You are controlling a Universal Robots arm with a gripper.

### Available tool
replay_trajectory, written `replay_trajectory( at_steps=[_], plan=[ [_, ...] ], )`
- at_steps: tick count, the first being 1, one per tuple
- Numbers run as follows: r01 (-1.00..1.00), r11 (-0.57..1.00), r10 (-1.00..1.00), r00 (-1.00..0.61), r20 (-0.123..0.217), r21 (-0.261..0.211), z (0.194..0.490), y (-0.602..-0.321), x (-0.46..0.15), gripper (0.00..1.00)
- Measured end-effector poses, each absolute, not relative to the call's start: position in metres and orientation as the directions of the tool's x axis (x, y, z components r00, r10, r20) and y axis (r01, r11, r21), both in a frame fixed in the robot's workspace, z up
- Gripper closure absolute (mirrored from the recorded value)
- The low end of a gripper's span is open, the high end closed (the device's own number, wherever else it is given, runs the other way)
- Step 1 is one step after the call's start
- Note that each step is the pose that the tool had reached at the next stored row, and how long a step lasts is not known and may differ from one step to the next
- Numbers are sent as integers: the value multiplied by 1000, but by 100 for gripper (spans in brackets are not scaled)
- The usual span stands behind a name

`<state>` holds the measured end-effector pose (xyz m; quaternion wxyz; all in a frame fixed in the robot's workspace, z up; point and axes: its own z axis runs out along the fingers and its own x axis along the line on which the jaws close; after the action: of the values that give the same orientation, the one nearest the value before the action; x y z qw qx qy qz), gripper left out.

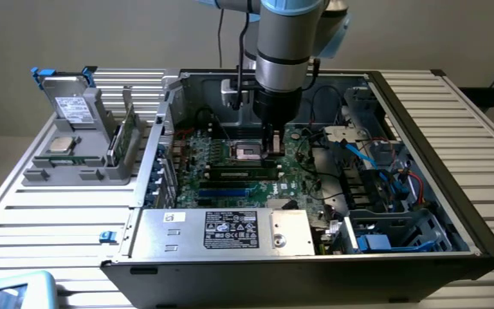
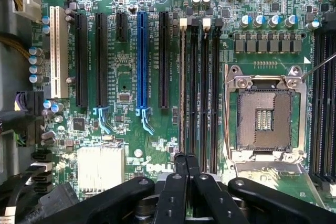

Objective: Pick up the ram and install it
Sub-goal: 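Press down the ram until it locks into place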

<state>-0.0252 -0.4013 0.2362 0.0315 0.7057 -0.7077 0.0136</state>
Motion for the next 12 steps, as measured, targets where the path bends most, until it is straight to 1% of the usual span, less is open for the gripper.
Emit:
replay_trajectory(
  at_steps=[4,12],
  plan=[
    [-1000,-3,-997,4,72,18,234,-401,-25,89],
    [-1000,-14,-997,14,73,6,231,-398,-28,89]
  ],
)
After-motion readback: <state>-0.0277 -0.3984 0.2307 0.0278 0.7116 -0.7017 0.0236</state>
